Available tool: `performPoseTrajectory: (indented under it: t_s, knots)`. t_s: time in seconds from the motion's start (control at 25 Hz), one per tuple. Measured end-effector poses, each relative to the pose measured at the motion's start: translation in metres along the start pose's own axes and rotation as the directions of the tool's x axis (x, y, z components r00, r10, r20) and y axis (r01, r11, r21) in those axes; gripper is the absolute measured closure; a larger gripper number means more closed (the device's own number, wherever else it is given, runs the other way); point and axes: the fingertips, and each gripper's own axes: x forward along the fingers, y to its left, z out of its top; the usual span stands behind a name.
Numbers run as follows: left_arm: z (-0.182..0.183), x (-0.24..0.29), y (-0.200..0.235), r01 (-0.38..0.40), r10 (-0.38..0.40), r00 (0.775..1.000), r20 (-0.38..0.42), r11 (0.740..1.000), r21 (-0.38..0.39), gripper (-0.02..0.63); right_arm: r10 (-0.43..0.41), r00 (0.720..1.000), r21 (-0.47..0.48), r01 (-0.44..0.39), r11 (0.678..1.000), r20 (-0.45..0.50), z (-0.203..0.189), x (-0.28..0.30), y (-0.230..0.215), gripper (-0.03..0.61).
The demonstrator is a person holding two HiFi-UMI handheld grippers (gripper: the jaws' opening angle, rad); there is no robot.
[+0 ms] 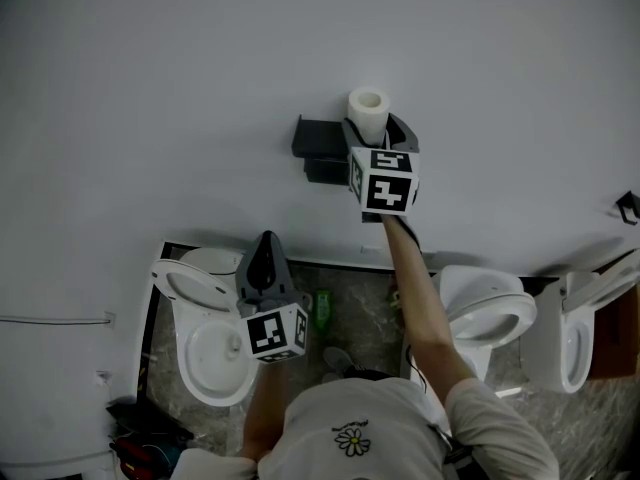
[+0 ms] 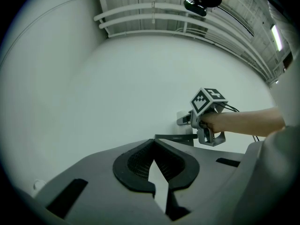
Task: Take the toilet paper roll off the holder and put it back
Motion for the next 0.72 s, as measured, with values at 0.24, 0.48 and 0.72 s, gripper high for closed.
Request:
performPoseTrajectory:
  t_s: [0.24,0.48,0.72]
  knots:
    - [0.017,0.004,-0.002,-0.006,0.005,0.999,0.039,1.000,0.029,0.597,0.047,0.992,0.007,-0.048,0.999,0.114,0.040,-0.019,-0.001,0.272]
    - [0.031,0.006,-0.005,-0.008,0.005,0.998,0.064,0.999,0.043,0.597,0.109,0.953,0.008,-0.115,0.993,0.281,0.084,-0.061,-0.001,0.273]
    - [0.049,0.001,-0.008,-0.026,0.022,0.996,0.081,0.998,0.054,0.597,0.144,0.886,-0.059,-0.132,0.990,0.441,0.112,-0.121,0.003,0.275]
